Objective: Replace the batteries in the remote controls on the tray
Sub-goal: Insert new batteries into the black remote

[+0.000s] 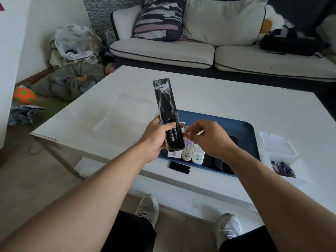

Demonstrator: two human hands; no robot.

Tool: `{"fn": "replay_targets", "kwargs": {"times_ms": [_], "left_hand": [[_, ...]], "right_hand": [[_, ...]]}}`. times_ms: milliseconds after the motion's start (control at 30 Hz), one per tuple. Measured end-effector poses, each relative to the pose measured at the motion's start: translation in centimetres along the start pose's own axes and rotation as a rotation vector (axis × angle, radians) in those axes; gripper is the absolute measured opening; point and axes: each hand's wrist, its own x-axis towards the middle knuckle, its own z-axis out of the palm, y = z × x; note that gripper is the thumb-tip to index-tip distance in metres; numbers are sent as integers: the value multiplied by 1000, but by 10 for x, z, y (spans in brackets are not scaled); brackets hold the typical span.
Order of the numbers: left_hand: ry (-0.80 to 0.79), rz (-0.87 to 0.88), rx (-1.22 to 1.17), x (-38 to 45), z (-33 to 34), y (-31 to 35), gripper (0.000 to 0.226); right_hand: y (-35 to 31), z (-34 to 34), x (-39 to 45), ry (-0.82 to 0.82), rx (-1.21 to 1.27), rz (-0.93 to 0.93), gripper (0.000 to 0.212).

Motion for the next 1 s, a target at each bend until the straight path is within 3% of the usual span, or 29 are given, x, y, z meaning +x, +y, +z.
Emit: {"fn": "replay_targets", "kwargs": {"times_ms": [300,433,600,700,800,1000], "left_hand": [[88,27,50,4,-2,0,12],[119,-1,33,4,-6,-2,23],[152,-39,-23,6,-17,-4,27],[178,-47,-5,7,-23,-8,28],[178,-46,31,6,-29,-12,28],[97,-64,30,3,-41,-13,16]], "right_hand": [[0,6,2,-3,-30,-13,7],[-1,7,0,-31,-96,-11,6],[0,13,-6,-321,-372,90,12],[1,32,-17,-437,-599,120,29],[-3,50,-27,-344,-862,56,42],[-6,60,-37,-261,-1032,-11,25]]}}
